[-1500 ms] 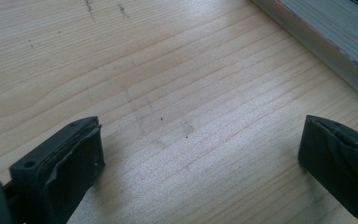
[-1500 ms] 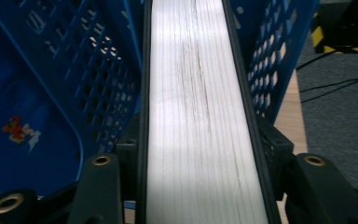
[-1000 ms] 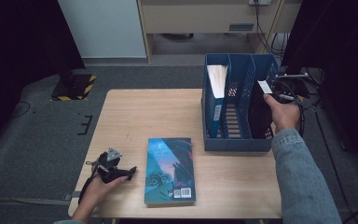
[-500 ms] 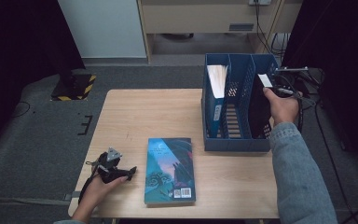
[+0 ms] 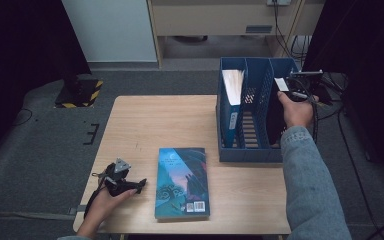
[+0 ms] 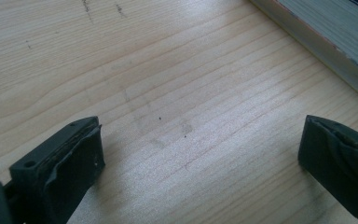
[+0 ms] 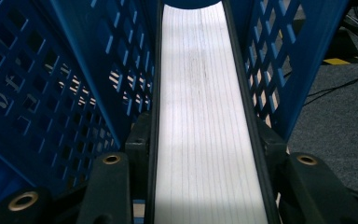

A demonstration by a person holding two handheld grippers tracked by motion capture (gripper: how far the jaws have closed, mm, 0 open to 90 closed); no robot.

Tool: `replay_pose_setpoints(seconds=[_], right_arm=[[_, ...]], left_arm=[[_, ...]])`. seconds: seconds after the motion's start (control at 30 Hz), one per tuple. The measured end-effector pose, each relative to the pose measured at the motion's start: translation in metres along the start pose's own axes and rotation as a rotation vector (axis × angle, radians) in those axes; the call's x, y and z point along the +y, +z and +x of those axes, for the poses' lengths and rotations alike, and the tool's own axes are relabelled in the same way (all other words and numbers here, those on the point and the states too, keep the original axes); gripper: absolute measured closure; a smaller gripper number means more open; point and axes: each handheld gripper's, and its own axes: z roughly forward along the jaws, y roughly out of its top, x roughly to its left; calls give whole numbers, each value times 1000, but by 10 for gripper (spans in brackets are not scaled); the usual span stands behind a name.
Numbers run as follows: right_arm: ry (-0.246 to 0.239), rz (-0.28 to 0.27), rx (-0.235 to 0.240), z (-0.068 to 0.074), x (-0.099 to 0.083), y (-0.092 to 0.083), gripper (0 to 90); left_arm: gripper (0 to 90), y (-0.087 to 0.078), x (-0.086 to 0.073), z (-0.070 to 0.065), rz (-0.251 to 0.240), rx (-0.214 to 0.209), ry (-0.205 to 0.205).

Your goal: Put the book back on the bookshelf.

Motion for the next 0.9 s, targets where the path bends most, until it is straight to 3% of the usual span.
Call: replay_pose_setpoints(seconds=[0.53, 0.9], right_arm=[[-24, 10, -14, 1, -2, 5, 529], [8, -16, 5, -9, -9, 4, 525]], left_arm=[[0, 0, 0, 0, -1, -2, 0], [0, 0, 0, -1, -4, -2, -4]])
